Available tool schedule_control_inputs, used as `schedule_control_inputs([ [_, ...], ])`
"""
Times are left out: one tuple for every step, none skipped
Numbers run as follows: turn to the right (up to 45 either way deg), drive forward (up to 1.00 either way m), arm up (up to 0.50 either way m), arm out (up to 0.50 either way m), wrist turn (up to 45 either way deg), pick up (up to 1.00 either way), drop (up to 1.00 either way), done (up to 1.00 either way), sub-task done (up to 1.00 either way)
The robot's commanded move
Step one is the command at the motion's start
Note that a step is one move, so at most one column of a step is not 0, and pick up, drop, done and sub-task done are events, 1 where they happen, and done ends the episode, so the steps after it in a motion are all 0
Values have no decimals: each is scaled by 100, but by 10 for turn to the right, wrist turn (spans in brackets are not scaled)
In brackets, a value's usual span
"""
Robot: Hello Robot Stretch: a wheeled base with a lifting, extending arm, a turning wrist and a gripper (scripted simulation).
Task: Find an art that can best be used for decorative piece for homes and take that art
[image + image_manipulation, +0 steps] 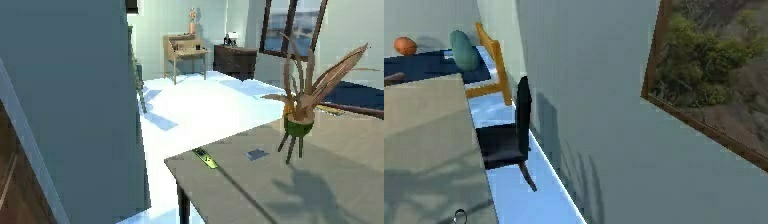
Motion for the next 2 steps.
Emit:
schedule_control_inputs([
  [-450, 0, 0, 0, 0, 0, 0, 0, 0],
  [-450, 0, 0, 0, 0, 0, 0, 0, 0],
])
